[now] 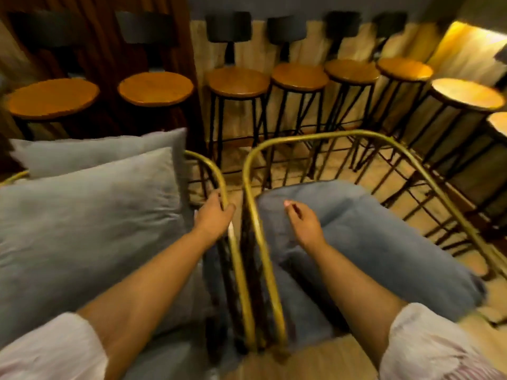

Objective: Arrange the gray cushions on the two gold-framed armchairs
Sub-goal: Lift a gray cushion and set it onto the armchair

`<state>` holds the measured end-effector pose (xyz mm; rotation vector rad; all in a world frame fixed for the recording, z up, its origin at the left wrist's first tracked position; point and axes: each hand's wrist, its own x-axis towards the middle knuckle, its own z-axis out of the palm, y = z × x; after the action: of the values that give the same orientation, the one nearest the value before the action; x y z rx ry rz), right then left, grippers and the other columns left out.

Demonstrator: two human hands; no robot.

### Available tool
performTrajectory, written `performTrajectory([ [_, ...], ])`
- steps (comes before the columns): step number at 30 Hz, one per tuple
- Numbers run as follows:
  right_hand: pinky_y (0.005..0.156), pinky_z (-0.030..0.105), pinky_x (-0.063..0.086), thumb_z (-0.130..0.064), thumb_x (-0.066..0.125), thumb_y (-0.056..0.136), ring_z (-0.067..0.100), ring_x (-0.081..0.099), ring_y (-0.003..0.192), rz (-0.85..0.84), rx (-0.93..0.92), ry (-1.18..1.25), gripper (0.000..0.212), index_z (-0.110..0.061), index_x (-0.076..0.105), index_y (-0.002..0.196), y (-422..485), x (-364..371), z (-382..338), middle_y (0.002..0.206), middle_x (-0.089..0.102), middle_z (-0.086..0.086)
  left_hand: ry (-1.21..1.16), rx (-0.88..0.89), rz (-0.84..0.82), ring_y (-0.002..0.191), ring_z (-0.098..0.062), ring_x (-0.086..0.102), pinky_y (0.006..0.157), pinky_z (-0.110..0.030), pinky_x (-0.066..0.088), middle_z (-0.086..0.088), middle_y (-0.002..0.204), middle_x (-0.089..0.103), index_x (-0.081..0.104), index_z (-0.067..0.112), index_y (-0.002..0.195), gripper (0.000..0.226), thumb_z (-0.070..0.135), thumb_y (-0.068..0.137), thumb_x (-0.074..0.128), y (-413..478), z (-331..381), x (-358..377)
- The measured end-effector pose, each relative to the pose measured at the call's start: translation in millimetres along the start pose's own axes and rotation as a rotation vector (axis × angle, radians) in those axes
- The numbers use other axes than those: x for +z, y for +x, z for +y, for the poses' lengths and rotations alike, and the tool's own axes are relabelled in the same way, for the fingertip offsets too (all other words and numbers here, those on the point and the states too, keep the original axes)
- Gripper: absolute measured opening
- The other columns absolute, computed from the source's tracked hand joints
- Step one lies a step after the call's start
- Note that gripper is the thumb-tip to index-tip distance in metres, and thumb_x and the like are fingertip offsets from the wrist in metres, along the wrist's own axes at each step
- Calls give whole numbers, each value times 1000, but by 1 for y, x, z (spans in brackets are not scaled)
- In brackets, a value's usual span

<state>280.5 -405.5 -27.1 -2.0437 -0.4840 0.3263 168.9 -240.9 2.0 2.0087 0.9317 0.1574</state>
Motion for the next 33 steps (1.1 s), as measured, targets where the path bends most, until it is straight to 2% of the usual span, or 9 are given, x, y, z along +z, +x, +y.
performTrajectory([
  [4, 93, 21, 36, -24, 50, 96, 28, 55, 118, 26, 83, -41, 34, -3, 59, 121, -8, -94, 70, 125, 62, 16, -72, 7, -93, 130, -32, 48, 106, -35, 38, -20, 141, 49, 39, 0, 139, 55, 23, 92, 55, -23, 56, 104],
  [8, 101, 32, 36, -29, 49, 96, 30, 52, 122, 68, 140, -148, 37, -8, 56, 125, -6, -187, 129, 130, 58, 13, -104, -14, -151, 137, -31, 39, 109, -32, 31, -18, 148, 41, 34, 1, 142, 60, 26, 93, 55, -44, 104, 193],
  [10, 104, 33, 34, -29, 49, 96, 30, 50, 124, 76, 167, -197, 38, -9, 54, 128, -2, -216, 148, 134, 56, 13, -148, -64, -181, 140, -31, 34, 111, -33, 28, -17, 152, 36, 29, 1, 145, 62, 28, 94, 53, -47, 113, 220],
  [13, 105, 33, 33, -32, 48, 96, 29, 46, 129, 46, 204, -237, 44, -10, 49, 134, 8, -248, 170, 140, 51, 13, -188, -111, -175, 136, -33, 40, 112, -39, 32, -17, 148, 42, 36, 3, 143, 61, 32, 92, 54, -47, 117, 248],
  [18, 109, 38, 31, -36, 51, 94, 30, 42, 133, 39, 251, -243, 51, -12, 44, 138, 28, -271, 200, 144, 46, 14, -181, -176, -158, 137, -35, 38, 113, -43, 31, -17, 149, 39, 34, 5, 145, 68, 40, 90, 54, -27, 112, 282],
  [22, 108, 36, 32, -38, 52, 93, 31, 41, 134, -31, 290, -254, 54, -12, 42, 140, 55, -285, 229, 146, 43, 13, -235, -267, -68, 137, -36, 36, 114, -42, 29, -20, 150, 38, 31, 3, 146, 69, 36, 90, 55, -14, 107, 313],
  [25, 108, 37, 31, -41, 54, 91, 32, 40, 134, -104, 333, -268, 59, -12, 40, 141, 80, -291, 256, 148, 42, 14, -252, -403, 3, 140, -36, 31, 115, -41, 27, -20, 154, 29, 21, 1, 149, 75, 38, 92, 52, -9, 99, 338],
  [28, 109, 37, 30, -43, 54, 91, 32, 37, 136, -216, 365, -290, 63, -12, 37, 143, 105, -298, 283, 150, 38, 13, -274, -518, 117, 143, -36, 26, 117, -40, 23, -20, 156, 24, 19, 0, 149, 78, 43, 91, 50, -10, 85, 367],
  [33, 109, 38, 33, -45, 57, 88, 32, 37, 137, -347, 386, -286, 70, -12, 32, 145, 136, -314, 319, 152, 35, 12, -508, -714, 294, 140, -37, 31, 115, -43, 28, -21, 155, 27, 13, 12, 152, 86, 41, 87, 60, -33, 66, 412],
])
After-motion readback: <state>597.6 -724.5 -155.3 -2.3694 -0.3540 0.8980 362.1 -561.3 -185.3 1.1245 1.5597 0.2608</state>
